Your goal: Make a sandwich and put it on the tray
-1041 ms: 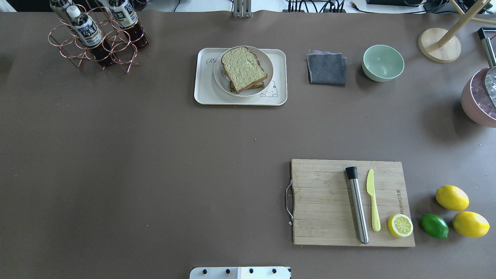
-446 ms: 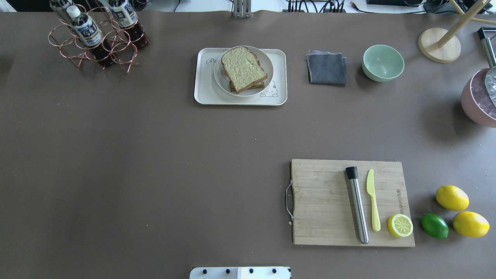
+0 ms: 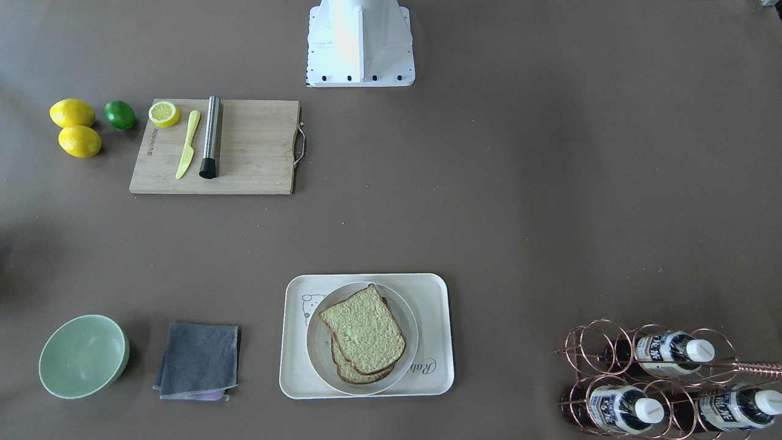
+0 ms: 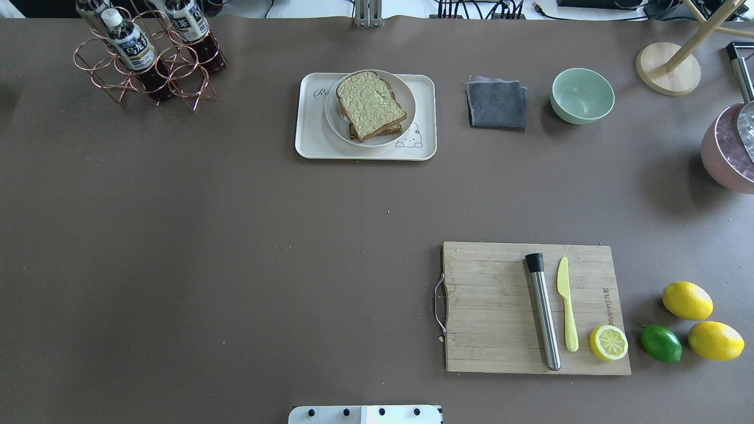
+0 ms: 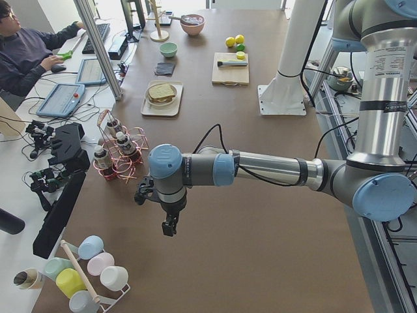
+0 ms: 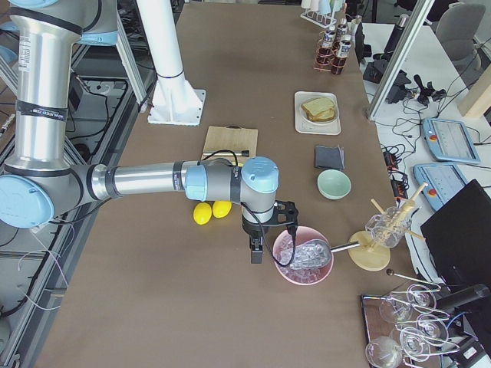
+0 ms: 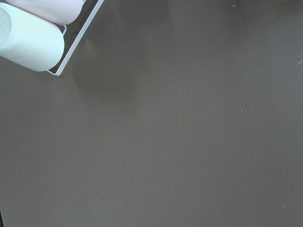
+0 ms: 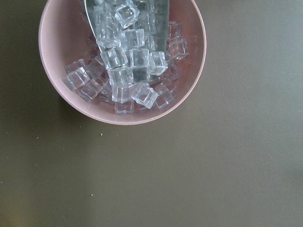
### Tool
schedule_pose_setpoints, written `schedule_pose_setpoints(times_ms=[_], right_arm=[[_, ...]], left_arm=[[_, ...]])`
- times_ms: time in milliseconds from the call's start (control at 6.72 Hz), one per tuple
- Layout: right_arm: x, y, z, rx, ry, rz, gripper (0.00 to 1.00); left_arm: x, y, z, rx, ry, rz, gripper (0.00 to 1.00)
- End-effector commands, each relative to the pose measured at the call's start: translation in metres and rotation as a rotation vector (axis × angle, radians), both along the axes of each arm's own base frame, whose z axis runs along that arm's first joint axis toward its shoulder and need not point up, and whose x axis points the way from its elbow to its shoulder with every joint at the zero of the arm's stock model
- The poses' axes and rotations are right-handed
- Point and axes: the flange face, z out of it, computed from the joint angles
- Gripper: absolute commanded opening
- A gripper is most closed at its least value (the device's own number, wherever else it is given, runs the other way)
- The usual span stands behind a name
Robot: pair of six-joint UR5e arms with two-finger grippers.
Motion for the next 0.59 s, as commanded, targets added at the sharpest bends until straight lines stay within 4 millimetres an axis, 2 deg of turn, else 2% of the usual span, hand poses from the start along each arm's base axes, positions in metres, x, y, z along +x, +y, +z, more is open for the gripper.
schedule_pose_setpoints(times_ms=[0,149,446], right_arm=[[-0.0001,0.0026,0.0027,-0.006,-0.001,-0.001,1.00],[-0.0001,0.0032,0.0032,-0.006,-0.001,-0.001,1.00],[-0.0001,0.0058,0.0049,-0.009,-0.001,-0.001,1.00]], left_arm=[[0.0000,0.0005,-0.0002,0.000,0.000,0.000,0.98],[0.0007,0.0084,0.0048,-0.009,0.002,0.000,0.98],[0.0022,0.0092,0.0057,-0.012,0.022,-0.001,0.98]])
